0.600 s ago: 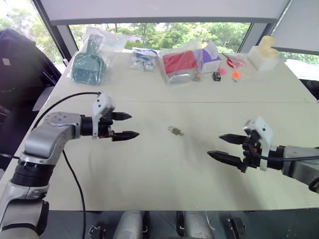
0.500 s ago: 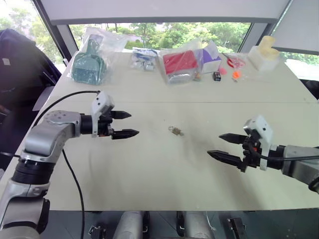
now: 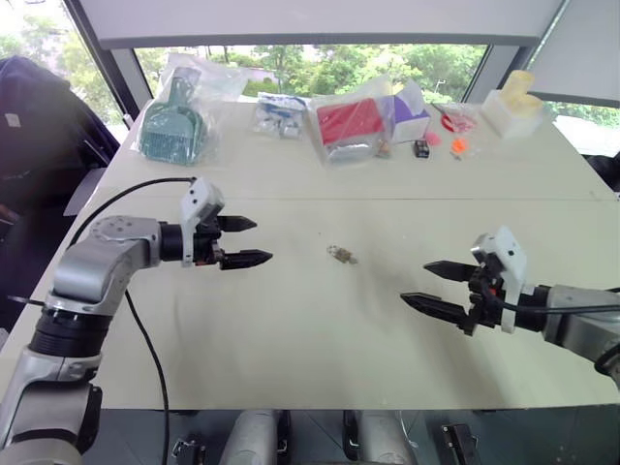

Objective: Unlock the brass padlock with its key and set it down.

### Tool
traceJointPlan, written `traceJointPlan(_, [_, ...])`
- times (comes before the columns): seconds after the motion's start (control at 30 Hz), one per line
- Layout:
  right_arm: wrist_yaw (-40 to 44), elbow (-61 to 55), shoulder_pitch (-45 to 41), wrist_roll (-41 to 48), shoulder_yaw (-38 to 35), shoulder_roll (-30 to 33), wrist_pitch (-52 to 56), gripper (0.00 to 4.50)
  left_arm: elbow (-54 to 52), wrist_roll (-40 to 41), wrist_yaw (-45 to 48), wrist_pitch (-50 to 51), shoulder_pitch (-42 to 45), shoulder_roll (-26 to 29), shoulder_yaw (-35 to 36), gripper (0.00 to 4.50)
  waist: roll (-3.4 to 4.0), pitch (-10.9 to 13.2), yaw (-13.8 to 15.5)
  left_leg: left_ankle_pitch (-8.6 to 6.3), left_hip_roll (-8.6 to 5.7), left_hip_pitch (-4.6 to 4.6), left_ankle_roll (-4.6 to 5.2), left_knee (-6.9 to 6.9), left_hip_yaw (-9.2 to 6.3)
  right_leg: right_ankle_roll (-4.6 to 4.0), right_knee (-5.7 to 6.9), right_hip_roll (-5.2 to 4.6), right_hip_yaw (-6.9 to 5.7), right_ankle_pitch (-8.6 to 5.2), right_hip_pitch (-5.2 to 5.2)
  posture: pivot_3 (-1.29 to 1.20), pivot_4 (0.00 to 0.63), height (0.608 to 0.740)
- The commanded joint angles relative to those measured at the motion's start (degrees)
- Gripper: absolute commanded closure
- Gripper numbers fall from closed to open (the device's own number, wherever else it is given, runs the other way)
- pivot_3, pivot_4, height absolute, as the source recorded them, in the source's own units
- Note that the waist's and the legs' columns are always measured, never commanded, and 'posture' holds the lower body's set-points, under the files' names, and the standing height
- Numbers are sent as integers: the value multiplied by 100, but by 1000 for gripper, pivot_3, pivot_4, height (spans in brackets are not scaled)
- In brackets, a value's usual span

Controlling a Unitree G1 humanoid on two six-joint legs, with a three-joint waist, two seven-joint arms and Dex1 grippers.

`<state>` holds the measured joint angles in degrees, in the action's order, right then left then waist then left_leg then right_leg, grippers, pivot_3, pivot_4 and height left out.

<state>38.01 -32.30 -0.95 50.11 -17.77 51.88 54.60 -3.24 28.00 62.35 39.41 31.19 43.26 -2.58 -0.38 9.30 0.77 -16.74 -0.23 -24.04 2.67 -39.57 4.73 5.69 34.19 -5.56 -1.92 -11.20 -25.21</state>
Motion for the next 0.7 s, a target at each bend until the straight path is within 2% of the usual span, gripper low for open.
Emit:
traceJointPlan(0.03, [0,-79,-34,-46,2,-58,-102,0,-82,-103,116,-178,73,145,30,90,0,0,-1,0,0,0,0,0,0,0,0,0,0,0,0,0,150,740])
traceJointPlan(0.17, [-154,-61,-443,62,180,-156,56,0,633,-549,670,-803,635,278,-323,90,0,0,5,0,1,1,0,-4,0,0,4,1,-1,0,0,0,150,740])
traceJointPlan(0.3, [-475,-220,-679,71,396,-327,233,0,2344,-1348,1635,-2129,2038,-53,-1062,90,-1,0,51,-3,2,-13,4,-37,-13,-2,7,2,-18,-1,6,0,150,740])
traceJointPlan(0.4, [-838,-348,-477,-66,395,-503,277,0,3953,-2035,2200,-3496,3233,-755,-1624,90,-2,-1,172,-9,-2,-34,16,-52,-14,-2,2,0,-26,0,3,0,150,740])
traceJointPlan(0.5, [-1275,-462,-223,-202,318,-759,253,0,5406,-2597,2302,-4782,4066,-1582,-1935,90,-4,-1,198,-21,-9,-42,37,-60,-9,-2,-6,-3,-26,0,7,0,150,740])
traceJointPlan(0.7, [-2135,-1082,278,-83,126,-1446,281,0,7308,-3406,1909,-5963,4832,-3036,-2157,90,-11,3,141,-40,-14,-47,70,-66,17,22,-10,-8,-4,12,-1,0,150,740])
